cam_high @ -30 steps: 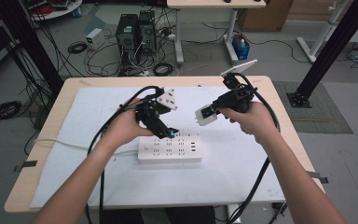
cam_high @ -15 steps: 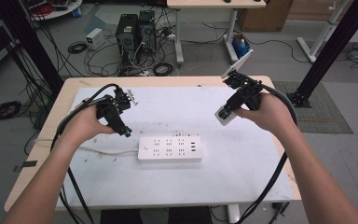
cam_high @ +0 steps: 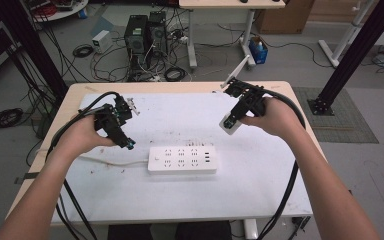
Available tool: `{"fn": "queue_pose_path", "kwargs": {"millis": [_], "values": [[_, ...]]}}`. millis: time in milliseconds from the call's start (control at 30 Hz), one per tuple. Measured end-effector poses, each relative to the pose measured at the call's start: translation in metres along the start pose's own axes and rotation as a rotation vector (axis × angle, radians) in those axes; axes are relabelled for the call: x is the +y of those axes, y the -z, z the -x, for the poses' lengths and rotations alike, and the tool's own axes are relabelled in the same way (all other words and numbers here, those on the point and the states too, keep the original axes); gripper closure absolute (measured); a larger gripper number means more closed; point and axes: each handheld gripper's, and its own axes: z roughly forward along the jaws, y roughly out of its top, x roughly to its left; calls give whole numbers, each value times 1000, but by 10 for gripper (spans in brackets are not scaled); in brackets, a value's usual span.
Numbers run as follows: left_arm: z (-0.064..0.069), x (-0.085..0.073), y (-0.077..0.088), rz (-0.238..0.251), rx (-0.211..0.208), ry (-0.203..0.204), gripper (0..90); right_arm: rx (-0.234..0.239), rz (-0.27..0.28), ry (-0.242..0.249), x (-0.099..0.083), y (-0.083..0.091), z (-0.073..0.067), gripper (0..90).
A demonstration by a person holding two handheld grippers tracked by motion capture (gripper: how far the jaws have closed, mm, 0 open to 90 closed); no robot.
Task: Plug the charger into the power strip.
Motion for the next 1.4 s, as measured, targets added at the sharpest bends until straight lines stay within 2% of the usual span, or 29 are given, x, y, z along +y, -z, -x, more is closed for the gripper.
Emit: {"fn": "queue_pose_path", "kwargs": {"millis": [267, 300, 467, 600, 733, 833, 900, 1033, 1133, 1200, 1233, 1400], "values": [[-1, -16, 0, 11, -11, 33, 210, 14, -56, 155, 28, -31, -15, 623], [-1, -18, 0, 10, -10, 34, 210, 13, -65, 161, 32, -36, -18, 623], [3, -25, 0, 16, -14, 31, 210, 15, -126, 278, 45, -62, -31, 622], [5, -28, 1, 16, -15, 23, 210, 24, -168, 414, 51, -83, -46, 623], [7, -31, 1, 26, -16, 21, 210, 41, -201, 522, 55, -102, -58, 623], [8, -34, 1, 24, -19, 17, 210, 21, -232, 612, 55, -117, -64, 623], [9, -36, 1, 25, -20, 18, 210, 3, -251, 651, 56, -126, -66, 623], [10, -38, -1, 21, -21, 13, 210, 3, -260, 687, 58, -134, -66, 623], [12, -39, -2, 24, -26, 14, 210, 6, -253, 694, 58, -135, -65, 623], [12, -39, -3, 25, -31, 11, 210, 18, -275, 701, 57, -138, -67, 624], [12, -39, -4, 20, -33, 8, 210, 14, -269, 726, 58, -140, -68, 624], [14, -36, -7, 23, -40, 4, 210, 10, -266, 742, 59, -142, -69, 628]]}}
